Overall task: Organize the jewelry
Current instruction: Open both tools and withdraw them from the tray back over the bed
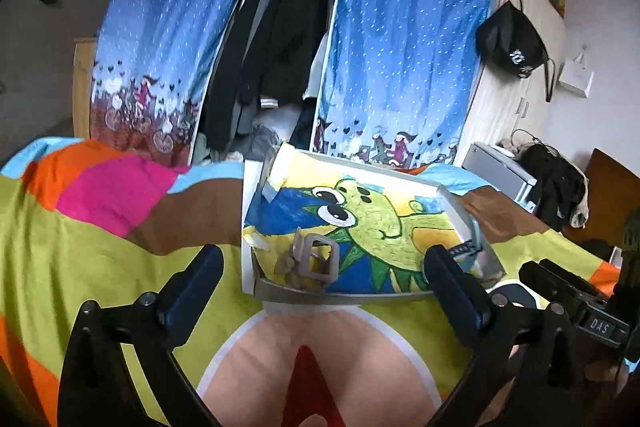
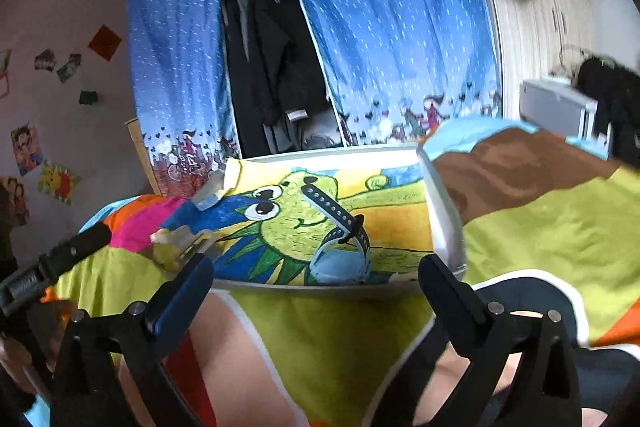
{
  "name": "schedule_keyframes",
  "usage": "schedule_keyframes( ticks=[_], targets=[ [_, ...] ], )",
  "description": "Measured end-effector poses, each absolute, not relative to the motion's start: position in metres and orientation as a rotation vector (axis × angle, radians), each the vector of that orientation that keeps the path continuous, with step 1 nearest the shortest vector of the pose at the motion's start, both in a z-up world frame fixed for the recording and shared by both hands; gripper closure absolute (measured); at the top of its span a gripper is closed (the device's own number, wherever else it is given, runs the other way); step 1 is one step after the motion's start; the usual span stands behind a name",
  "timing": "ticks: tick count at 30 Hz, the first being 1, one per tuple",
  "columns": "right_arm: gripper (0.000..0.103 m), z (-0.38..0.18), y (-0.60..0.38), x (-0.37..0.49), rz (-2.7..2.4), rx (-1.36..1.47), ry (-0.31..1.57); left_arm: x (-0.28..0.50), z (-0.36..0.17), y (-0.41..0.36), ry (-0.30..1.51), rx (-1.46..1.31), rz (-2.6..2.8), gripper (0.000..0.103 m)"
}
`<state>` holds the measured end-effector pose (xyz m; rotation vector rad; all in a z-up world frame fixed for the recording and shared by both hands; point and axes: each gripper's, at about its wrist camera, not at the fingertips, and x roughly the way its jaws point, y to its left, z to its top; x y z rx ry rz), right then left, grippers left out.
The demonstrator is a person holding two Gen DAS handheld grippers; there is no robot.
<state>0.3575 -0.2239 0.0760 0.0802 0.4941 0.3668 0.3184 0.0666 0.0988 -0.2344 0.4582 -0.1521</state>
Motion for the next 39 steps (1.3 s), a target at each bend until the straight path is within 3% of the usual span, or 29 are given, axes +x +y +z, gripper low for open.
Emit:
schedule_keyframes(
  ticks=[13, 23, 39],
  targets=[
    [0.000, 0.101, -0.237, 0.244, 0.366, 0.007, 0.394, 0.208, 0.113, 0.035, 0.412, -0.177, -0.171, 0.003],
    [0.000, 0.078, -0.269, 0.153, 0.321, 0.026, 0.375, 0.125, 0.088, 0.014, 0.444, -0.157, -0.164, 0.003],
    [0.000, -0.009, -0.301, 0.118, 0.271, -0.014, 0.615, 0.081, -0.002, -0.011, 0.679, -0.050, -0.164, 0.003]
  ],
)
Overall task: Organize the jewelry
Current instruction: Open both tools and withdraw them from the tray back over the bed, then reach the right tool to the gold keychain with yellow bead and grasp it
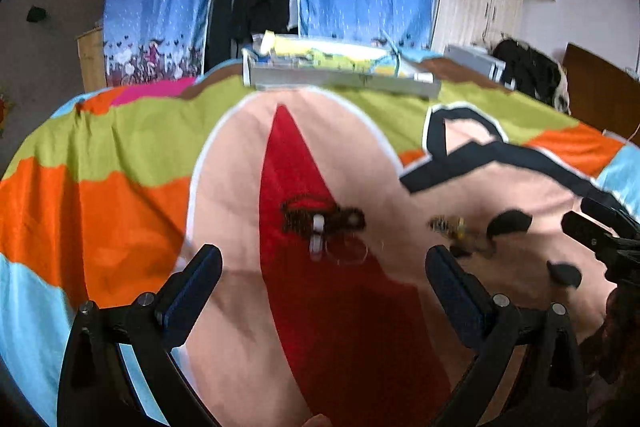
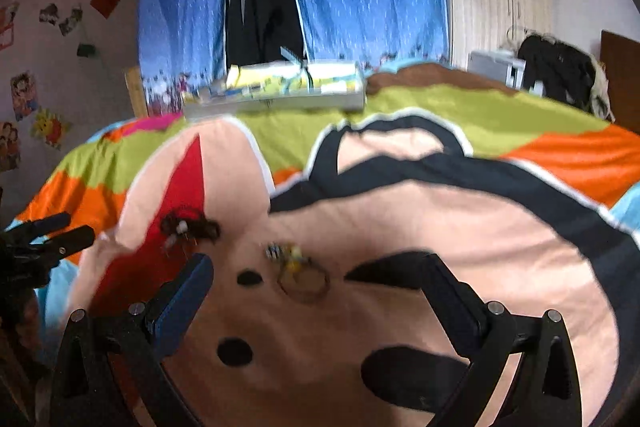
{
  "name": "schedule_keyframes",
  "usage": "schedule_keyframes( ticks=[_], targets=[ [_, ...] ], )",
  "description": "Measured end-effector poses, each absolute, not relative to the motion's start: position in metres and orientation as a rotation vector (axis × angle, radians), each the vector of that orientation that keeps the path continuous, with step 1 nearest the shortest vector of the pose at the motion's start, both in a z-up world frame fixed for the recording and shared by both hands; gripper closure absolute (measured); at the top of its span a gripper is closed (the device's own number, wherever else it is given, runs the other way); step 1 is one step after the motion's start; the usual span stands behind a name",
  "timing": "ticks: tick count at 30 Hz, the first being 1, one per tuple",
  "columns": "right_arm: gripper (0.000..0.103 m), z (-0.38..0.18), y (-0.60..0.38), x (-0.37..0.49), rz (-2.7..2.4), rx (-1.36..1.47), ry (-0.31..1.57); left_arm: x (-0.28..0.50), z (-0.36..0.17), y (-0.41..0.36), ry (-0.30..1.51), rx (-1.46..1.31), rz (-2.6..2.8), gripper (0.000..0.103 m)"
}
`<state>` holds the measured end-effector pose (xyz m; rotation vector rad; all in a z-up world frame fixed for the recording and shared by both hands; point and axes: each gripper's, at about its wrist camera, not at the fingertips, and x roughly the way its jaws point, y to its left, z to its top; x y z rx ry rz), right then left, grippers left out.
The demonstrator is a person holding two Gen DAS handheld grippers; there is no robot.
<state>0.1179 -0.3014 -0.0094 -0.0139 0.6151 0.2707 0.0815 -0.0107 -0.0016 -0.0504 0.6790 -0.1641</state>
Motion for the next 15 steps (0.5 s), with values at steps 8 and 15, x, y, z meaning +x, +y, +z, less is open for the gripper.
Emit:
schedule_keyframes(
  ticks=[8, 15],
  targets=[
    [0.000, -0.052, -0.299, 0.150, 0.327, 0.025, 0.769, 0.093, -0.035, -0.016, 0.779, -0.029, -0.182, 0.003],
    [0.000, -0.065, -0.298, 0.160, 0.375, 0.040, 0.804, 0.114, -0.051, -0.015, 0.839, -0.064, -0.197, 0.003]
  ],
)
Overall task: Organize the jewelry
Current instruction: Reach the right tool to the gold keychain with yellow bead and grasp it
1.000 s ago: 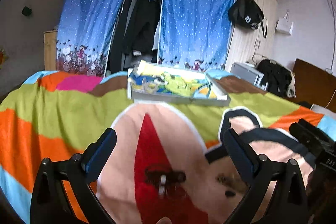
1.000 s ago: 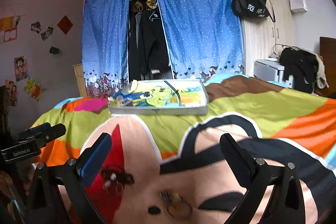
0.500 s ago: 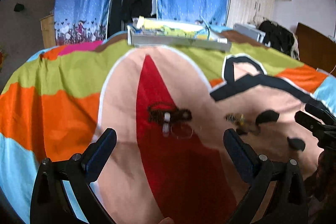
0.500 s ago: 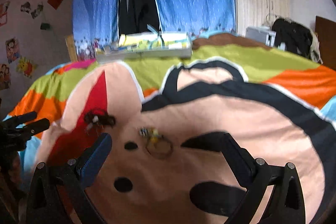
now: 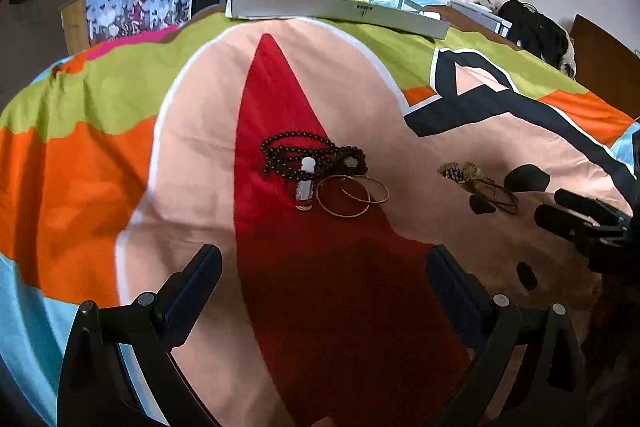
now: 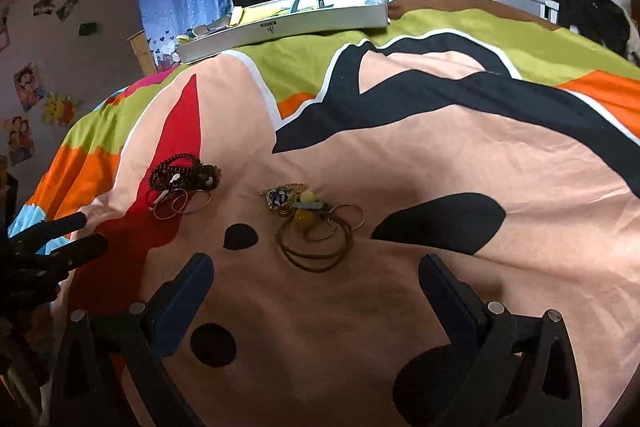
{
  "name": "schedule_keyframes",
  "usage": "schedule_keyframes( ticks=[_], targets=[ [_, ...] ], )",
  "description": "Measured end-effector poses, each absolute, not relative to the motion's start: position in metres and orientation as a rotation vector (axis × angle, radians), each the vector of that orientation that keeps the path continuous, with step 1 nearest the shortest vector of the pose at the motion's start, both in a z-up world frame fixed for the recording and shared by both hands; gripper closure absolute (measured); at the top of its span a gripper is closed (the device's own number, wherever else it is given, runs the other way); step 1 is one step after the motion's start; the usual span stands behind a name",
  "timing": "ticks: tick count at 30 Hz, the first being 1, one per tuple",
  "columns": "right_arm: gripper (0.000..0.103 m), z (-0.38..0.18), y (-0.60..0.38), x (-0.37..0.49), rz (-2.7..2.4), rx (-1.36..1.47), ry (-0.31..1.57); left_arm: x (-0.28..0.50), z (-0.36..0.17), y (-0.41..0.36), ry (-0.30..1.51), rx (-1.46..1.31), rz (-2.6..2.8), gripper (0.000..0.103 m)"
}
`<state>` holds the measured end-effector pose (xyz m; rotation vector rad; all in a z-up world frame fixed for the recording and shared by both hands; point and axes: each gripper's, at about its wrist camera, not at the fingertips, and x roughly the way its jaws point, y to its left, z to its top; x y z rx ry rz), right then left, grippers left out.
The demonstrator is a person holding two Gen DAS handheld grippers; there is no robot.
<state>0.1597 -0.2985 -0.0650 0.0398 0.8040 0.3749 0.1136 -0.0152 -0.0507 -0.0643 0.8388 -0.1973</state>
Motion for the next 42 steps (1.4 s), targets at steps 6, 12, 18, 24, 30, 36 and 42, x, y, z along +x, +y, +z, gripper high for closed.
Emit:
schedule_keyframes(
  ticks=[6, 12, 18, 24, 30, 36, 42],
  targets=[
    [0.000, -0.069, -0.308, 0.173, 0.376, 0.077, 0.817, 0.131, -0.051, -0.023, 0.848, -0.089, -0.254, 0.004],
    [0.014, -0.071, -0.315, 0.181, 0.361, 0.081, 0.807, 0.149, -0.047, -0.033, 0.835, -0.104, -0.294, 0.006],
    [0.037, -0.079, -0.310, 0.199, 0.394, 0.075, 0.835, 0.169, -0.055, -0.039, 0.880, -0.092, -0.306, 0.027],
    [0.044, -0.083, -0.312, 0.201, 0.397, 0.092, 0.849, 0.186, -0.065, -0.045, 0.954, -0.104, -0.319, 0.048],
    [0.048, -0.087, -0.315, 0.203, 0.394, 0.108, 0.870, 0.202, -0.078, -0.053, 1.045, -0.099, -0.275, 0.060],
    [0.049, -0.099, -0.310, 0.209, 0.379, 0.094, 0.936, 0.207, -0.086, -0.056, 1.078, -0.063, -0.199, 0.071],
    [0.065, -0.101, -0.305, 0.207, 0.363, 0.066, 0.950, 0.200, -0.090, -0.069, 1.076, 0.028, -0.192, 0.099]
  ],
)
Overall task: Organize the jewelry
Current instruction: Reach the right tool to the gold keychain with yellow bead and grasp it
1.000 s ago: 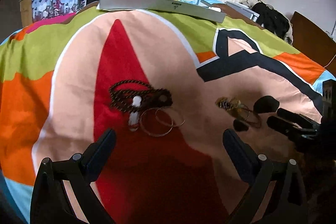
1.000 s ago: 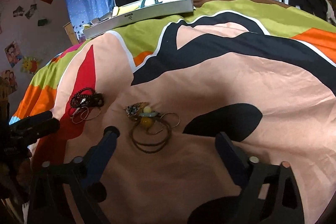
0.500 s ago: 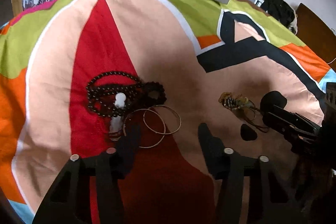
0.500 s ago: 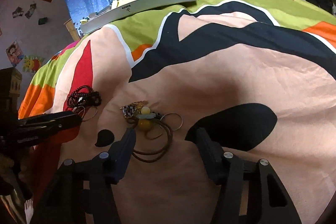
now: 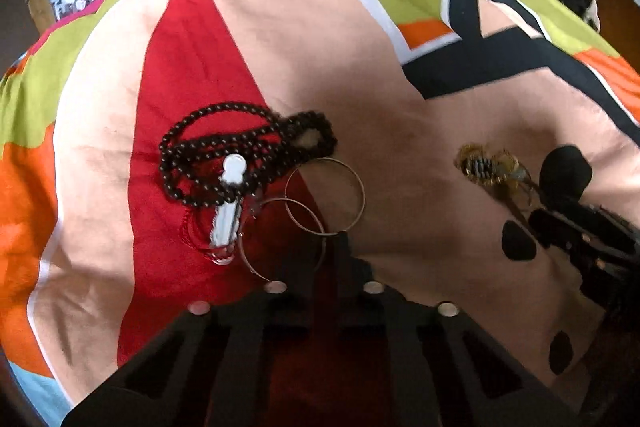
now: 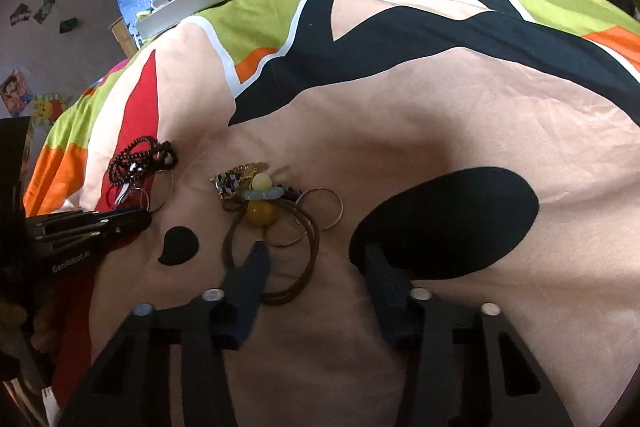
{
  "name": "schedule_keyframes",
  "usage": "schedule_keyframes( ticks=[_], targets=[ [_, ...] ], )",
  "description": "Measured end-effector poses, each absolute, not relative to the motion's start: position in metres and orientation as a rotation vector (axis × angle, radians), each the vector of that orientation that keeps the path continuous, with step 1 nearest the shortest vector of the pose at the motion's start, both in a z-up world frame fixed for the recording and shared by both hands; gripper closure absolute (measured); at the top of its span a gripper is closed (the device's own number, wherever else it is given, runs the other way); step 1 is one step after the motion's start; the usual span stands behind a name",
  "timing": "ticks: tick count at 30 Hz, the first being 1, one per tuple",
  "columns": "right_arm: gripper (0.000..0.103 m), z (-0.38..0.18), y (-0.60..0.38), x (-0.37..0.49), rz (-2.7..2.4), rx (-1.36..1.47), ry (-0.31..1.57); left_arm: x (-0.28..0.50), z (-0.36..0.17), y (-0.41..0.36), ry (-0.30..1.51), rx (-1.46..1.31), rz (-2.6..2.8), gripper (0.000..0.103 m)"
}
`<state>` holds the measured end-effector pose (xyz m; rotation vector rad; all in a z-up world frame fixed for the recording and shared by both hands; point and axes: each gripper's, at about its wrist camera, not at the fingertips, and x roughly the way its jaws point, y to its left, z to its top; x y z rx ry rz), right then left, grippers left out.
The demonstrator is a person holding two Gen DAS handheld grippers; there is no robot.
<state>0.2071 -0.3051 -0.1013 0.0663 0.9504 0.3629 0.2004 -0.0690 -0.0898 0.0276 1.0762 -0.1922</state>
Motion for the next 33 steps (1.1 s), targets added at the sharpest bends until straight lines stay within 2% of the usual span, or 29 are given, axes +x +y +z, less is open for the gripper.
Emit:
schedule_keyframes(
  ticks=[4, 6, 17, 33],
  targets=[
    [0.081, -0.103, -0.301, 0.206, 0.368, 0.055, 0.977, 0.193, -0.089, -0.071, 1.076, 0.034, -0.221, 0.103],
    [0.097, -0.104, -0.302, 0.206, 0.376, 0.074, 0.995, 0.189, -0.088, -0.070, 1.075, 0.021, -0.247, 0.103],
    [0.099, -0.079, -0.297, 0.165, 0.499, 0.208, 0.979, 0.156, -0.064, -0.055, 1.047, -0.084, -0.331, 0.103],
    [0.099, -0.037, -0.292, 0.114, 0.590, 0.264, 0.832, 0.107, -0.040, -0.057, 1.047, -0.091, -0.378, 0.103]
  ],
)
